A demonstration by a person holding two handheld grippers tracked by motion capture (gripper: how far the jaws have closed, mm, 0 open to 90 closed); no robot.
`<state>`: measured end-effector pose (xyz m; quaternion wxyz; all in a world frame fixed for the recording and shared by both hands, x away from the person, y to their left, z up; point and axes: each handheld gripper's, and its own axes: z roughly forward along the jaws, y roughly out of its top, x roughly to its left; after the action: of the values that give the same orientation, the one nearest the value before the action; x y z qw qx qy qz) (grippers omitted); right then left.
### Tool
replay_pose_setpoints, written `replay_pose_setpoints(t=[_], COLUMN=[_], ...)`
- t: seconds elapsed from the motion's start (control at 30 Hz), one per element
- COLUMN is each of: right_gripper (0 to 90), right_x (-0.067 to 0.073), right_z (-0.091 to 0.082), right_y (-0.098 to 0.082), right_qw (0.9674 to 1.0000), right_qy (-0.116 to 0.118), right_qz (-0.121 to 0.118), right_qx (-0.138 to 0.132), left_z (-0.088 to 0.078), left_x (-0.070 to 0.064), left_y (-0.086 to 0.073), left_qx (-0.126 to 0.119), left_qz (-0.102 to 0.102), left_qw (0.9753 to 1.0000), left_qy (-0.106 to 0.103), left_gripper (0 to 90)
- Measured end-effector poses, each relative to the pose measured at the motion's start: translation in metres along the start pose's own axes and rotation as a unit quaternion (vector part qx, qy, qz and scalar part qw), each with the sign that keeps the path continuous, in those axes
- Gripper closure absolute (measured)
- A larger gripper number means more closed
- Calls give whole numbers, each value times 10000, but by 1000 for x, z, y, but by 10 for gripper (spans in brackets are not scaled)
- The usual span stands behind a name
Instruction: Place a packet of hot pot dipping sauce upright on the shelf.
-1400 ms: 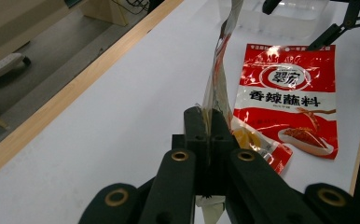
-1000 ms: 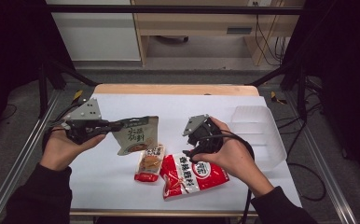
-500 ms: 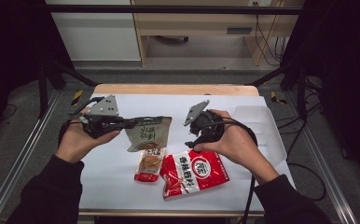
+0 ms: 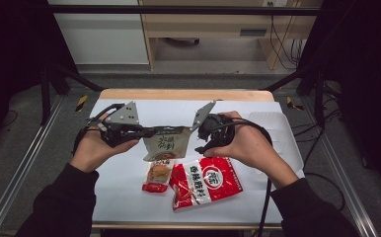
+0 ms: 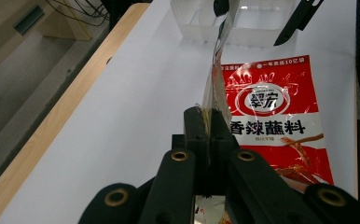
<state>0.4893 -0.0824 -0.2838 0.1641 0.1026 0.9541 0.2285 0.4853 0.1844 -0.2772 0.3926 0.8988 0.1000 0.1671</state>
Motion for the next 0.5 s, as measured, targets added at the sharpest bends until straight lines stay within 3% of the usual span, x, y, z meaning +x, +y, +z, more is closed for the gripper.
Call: replay_pose_setpoints(t=[0.3, 0.5], right_gripper=[431, 506], right_x=[4, 0], right_z=[-2, 1], right_y=[6, 9], right_qw=[9997, 9997], right_qy=[126, 188], right_qz=[-218, -118], right_qx=[-2, 62], left_z=[12, 25], left_x=[-7, -13], left_y=[6, 9], left_qx=[10, 82], left_qz=[82, 218], left_qw=[9999, 9994], left_qy=[-134, -245], left_gripper=[900, 900])
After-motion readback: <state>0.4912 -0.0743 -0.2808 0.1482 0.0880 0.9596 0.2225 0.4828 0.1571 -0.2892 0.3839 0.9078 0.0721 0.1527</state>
